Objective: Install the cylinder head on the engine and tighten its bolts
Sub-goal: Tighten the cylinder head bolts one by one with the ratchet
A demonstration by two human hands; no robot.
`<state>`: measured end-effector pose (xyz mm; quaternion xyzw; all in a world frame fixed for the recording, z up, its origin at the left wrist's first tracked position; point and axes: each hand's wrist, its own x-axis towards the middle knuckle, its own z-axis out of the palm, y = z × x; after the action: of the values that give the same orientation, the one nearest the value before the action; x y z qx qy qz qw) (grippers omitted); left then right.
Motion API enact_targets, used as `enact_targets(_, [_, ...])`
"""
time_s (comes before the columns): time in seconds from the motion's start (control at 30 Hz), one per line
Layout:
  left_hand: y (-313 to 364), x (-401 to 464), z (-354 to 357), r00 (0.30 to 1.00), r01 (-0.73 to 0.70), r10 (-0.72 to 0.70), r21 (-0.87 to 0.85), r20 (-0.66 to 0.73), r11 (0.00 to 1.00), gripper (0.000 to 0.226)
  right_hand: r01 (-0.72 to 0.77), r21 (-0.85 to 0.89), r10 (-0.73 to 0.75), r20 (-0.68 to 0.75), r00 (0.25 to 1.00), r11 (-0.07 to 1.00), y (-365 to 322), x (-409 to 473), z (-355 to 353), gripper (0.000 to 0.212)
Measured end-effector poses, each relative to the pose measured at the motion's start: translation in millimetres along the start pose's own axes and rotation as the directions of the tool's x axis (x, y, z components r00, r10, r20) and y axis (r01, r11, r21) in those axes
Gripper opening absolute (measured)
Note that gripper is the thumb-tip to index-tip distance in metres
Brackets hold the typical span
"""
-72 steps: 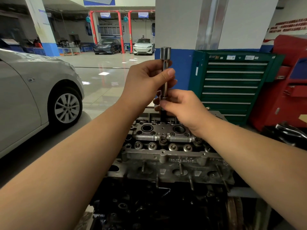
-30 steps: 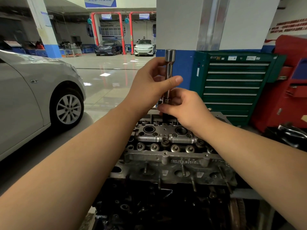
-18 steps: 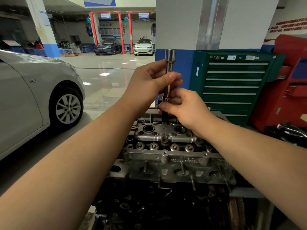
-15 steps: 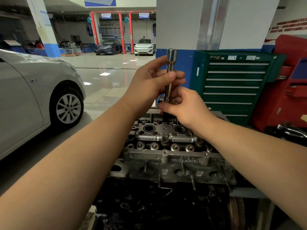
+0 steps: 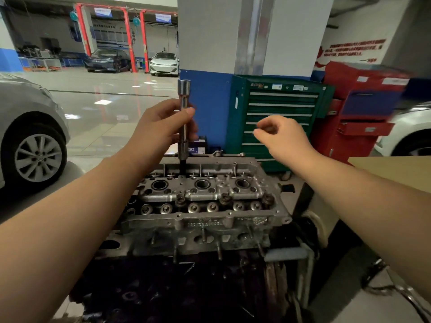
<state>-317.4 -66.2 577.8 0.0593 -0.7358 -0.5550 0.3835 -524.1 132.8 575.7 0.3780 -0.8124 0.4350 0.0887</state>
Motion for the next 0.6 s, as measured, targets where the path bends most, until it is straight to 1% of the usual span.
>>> enact_targets(0.03, [-1.5,-0.7,3.0,1.000,-0.003,0.003,0.038,-0.018,0.999,0.024,-0.051,-0.136,0.047,-0.035,0.998,0.989,22.1,0.1,-17.8,0.025])
enact_targets(0.07, [-2.6,-1.4,5.7,0.999,-0.011,0.014,0.090,-0.036,0.996,0.027,-0.117,-0.299,0.103,-0.061,0.993,0.947,45.8,-1.7,-33.8,0.029])
enact_targets(0.1, [-3.2,-2.6,8.1,0.998,-0.020,0.027,0.146,-0.049,0.989,0.029,-0.183,-0.465,0.167,-0.077,0.983,0.866,70.7,-5.5,-47.2,0.036])
enact_targets(0.13, [-3.4,-4.5,10.1,0.998,-0.027,0.039,0.191,-0.058,0.981,0.031,-0.238,-0.592,0.238,-0.080,0.968,0.770,95.3,-11.4,-58.2,0.045])
enact_targets(0.17, [-3.3,-6.3,11.4,0.997,-0.031,0.046,0.221,-0.064,0.975,0.032,-0.279,-0.664,0.315,-0.069,0.947,0.694,117.3,-19.1,-66.2,0.053])
enact_targets(0.2, [-3.4,-8.0,11.5,0.996,-0.031,0.049,0.243,-0.069,0.970,0.033,-0.309,-0.684,0.387,-0.043,0.921,0.660,136.6,-27.0,-70.8,0.061])
enact_targets(0.23, [-3.3,-9.3,11.0,0.996,-0.030,0.051,0.264,-0.073,0.964,0.035,-0.331,-0.670,0.438,-0.009,0.899,0.665,152.6,-34.5,-72.9,0.067])
enact_targets(0.27, [-3.4,-10.4,10.4,0.996,-0.033,0.056,0.285,-0.074,0.958,0.036,-0.341,-0.649,0.458,0.013,0.889,0.680,164.5,-41.2,-73.5,0.070])
enact_targets(0.33, [-3.3,-12.7,9.8,0.994,-0.047,0.075,0.326,-0.075,0.944,0.037,-0.331,-0.643,0.419,-0.017,0.908,0.690,179.1,-47.2,-71.9,0.066])
enact_targets(0.4, [-2.9,-14.6,9.8,0.994,-0.055,0.086,0.353,-0.073,0.934,0.037,-0.321,-0.637,0.357,-0.077,0.931,0.700,182.7,-45.4,-68.4,0.054])
enact_targets(0.47, [-2.2,-15.7,8.9,0.994,-0.054,0.085,0.360,-0.071,0.931,0.038,-0.312,-0.609,0.342,-0.071,0.937,0.729,180.7,-43.4,-63.2,0.045])
enact_targets(0.53, [-2.3,-16.4,7.6,0.994,-0.049,0.079,0.348,-0.072,0.936,0.041,-0.292,-0.596,0.333,-0.043,0.942,0.748,178.2,-44.5,-59.8,0.042])
enact_targets(0.6, [-2.4,-16.5,7.7,0.994,-0.046,0.077,0.337,-0.080,0.941,0.046,-0.311,-0.548,0.339,-0.052,0.939,0.777,172.7,-43.5,-60.9,0.044])
